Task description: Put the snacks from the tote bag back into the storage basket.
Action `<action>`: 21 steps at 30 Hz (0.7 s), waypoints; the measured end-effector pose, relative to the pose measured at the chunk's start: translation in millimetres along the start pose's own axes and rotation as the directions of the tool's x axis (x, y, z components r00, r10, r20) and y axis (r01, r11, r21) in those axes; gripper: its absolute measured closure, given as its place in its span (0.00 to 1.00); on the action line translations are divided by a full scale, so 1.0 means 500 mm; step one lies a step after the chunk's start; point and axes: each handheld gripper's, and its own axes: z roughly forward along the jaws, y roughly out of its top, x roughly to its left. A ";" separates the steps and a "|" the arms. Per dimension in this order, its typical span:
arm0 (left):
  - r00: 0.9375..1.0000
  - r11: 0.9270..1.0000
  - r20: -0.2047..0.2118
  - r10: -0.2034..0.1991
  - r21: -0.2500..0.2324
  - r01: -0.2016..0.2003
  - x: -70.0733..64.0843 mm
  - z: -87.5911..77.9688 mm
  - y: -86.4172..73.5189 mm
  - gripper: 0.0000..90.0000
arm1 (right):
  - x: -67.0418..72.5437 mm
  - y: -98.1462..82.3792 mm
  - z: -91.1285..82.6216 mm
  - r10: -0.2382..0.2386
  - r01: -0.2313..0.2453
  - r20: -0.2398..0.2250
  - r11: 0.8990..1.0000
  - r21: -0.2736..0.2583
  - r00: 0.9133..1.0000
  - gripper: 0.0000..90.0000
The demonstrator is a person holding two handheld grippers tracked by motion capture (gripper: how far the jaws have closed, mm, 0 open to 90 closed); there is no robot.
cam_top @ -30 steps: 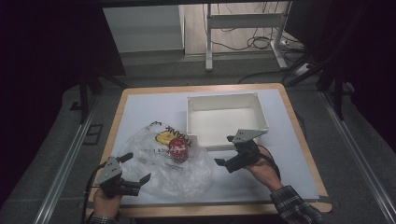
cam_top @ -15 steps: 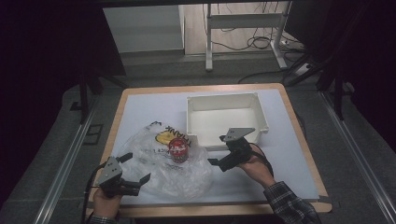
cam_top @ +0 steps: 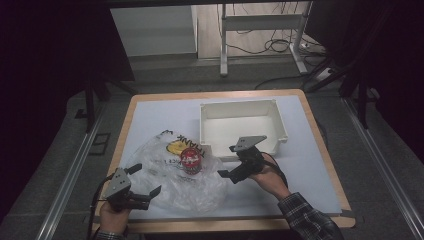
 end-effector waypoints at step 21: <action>1.000 1.000 -0.005 0.008 0.000 -0.008 0.000 -0.003 0.000 0.01 | 0.018 0.037 0.063 -0.037 0.038 -0.036 0.998 0.049 0.999 0.00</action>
